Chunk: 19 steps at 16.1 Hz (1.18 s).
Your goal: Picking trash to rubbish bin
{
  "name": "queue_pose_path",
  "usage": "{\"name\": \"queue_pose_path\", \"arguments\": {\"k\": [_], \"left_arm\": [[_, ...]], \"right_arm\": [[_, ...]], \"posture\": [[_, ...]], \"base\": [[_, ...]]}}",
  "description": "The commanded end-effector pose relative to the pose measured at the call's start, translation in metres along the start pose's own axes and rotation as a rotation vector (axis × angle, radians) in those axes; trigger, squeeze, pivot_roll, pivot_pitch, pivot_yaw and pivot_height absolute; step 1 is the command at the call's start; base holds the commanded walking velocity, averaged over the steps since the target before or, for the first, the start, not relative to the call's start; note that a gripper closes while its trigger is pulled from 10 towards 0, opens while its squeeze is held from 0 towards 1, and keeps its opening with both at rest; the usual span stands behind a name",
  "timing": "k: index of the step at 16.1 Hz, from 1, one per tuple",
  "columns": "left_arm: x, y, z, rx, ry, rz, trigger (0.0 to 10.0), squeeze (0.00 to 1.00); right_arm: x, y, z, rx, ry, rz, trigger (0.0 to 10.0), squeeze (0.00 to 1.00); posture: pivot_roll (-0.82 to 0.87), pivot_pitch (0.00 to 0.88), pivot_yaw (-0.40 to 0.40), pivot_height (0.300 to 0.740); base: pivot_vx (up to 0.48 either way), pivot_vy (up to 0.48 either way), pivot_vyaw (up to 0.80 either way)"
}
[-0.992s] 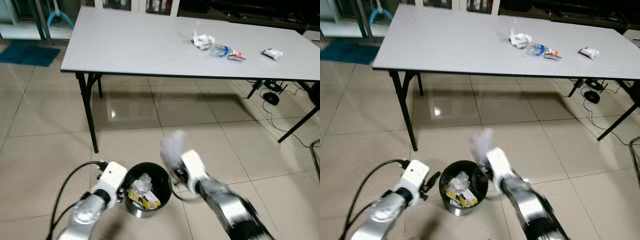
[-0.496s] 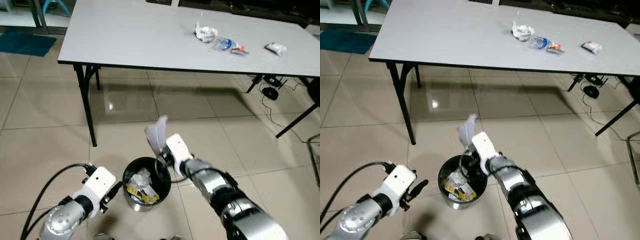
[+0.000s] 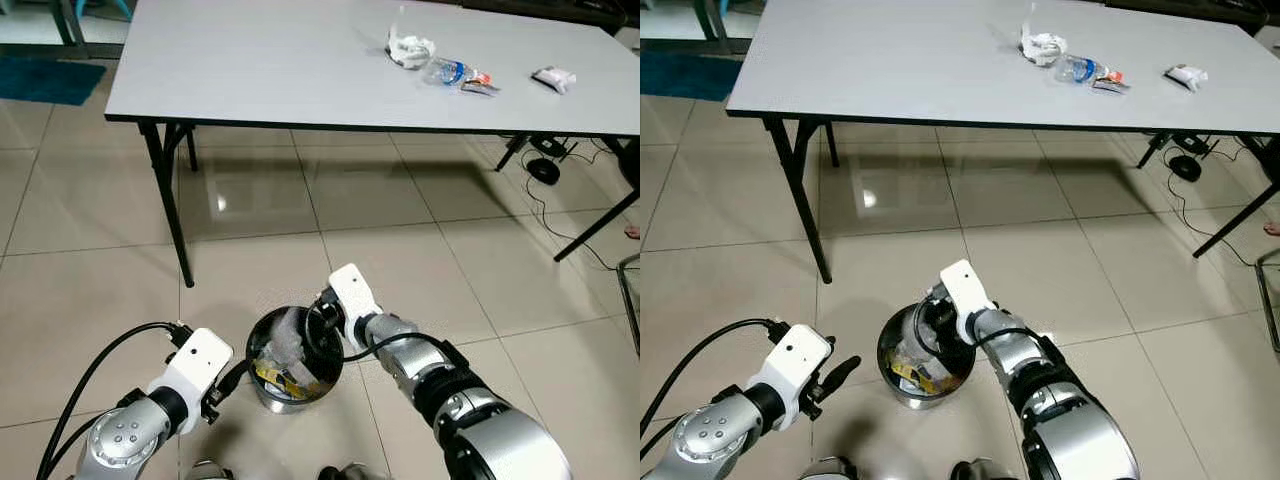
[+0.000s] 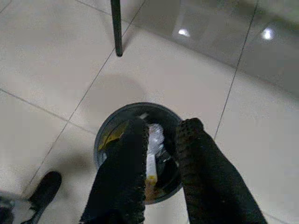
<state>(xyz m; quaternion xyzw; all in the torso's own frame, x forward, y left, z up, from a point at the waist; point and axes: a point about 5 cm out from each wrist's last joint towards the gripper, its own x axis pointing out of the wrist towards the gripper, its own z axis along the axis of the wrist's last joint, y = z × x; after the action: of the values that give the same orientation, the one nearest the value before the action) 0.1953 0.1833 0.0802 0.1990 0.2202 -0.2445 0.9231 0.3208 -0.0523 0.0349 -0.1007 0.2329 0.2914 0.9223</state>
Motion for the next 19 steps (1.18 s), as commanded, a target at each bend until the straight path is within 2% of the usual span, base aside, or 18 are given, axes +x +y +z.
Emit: {"name": "queue_pose_path", "arguments": {"k": [1,4,6,7,8,9,11,12,14,17,19], "left_arm": [[-0.001,-0.004,0.002,-0.008,-0.006,-0.023,10.0,0.0],[-0.001,-0.002,0.004,-0.019,-0.019,0.008,10.0,0.0],[0.006,0.002,0.002,-0.109,-0.036,0.111,10.0,0.0],[0.012,0.0,0.001,-0.175,-0.053,0.165,10.0,0.0],[0.016,-0.003,0.001,-0.204,-0.063,0.184,10.0,0.0],[0.023,-0.009,-0.001,-0.217,-0.066,0.208,10.0,0.0],[0.031,-0.014,-0.004,-0.208,-0.059,0.213,10.0,0.0],[0.036,-0.014,-0.007,-0.229,-0.05,0.223,10.0,0.0],[0.041,-0.011,-0.005,-0.258,-0.061,0.241,10.0,0.0],[0.047,-0.009,-0.003,-0.258,-0.078,0.253,10.0,0.0],[0.047,-0.008,-0.005,-0.279,-0.081,0.27,10.0,0.0]], "right_arm": [[-0.001,-0.004,-0.002,-0.002,0.006,-0.017,10.0,1.0],[-0.001,-0.005,0.0,-0.02,-0.007,-0.031,10.0,1.0],[-0.003,-0.005,-0.003,0.042,-0.039,-0.032,10.0,0.55],[-0.008,-0.007,-0.014,0.086,-0.052,-0.04,10.0,0.0],[-0.012,-0.008,-0.021,0.099,-0.059,-0.044,10.0,0.0],[-0.026,-0.012,-0.039,0.131,-0.074,-0.075,10.0,0.0],[-0.055,-0.02,-0.062,0.158,-0.091,-0.161,10.0,0.0],[-0.069,-0.024,-0.069,0.152,-0.098,-0.21,10.0,0.0],[-0.08,-0.025,-0.075,0.159,-0.109,-0.243,10.0,0.0],[-0.094,-0.027,-0.078,0.178,-0.093,-0.3,10.0,0.0],[-0.097,-0.027,-0.075,0.179,-0.097,-0.327,10.0,0.0]], "posture": [[0.11,0.156,-0.168,0.74],[0.11,0.149,-0.161,0.74],[0.1,0.123,-0.157,0.74],[0.08,0.103,-0.148,0.74],[0.08,0.103,-0.148,0.74],[0.06,0.077,-0.133,0.74],[0.03,0.053,-0.115,0.74],[0.02,0.043,-0.106,0.74],[0.01,0.037,-0.1,0.74],[0.01,0.023,-0.092,0.74],[0.01,0.02,-0.092,0.74]], "base": [[0.0,0.0,0.0],[0.0,0.0,0.0],[0.0,0.0,0.0],[0.0,0.0,0.0],[0.0,0.0,0.0],[0.0,0.0,0.0],[0.0,0.0,0.0],[0.0,-0.247,0.0],[0.0,-0.48,0.0],[0.0,-0.48,0.0],[0.0,-0.48,0.0]]}}
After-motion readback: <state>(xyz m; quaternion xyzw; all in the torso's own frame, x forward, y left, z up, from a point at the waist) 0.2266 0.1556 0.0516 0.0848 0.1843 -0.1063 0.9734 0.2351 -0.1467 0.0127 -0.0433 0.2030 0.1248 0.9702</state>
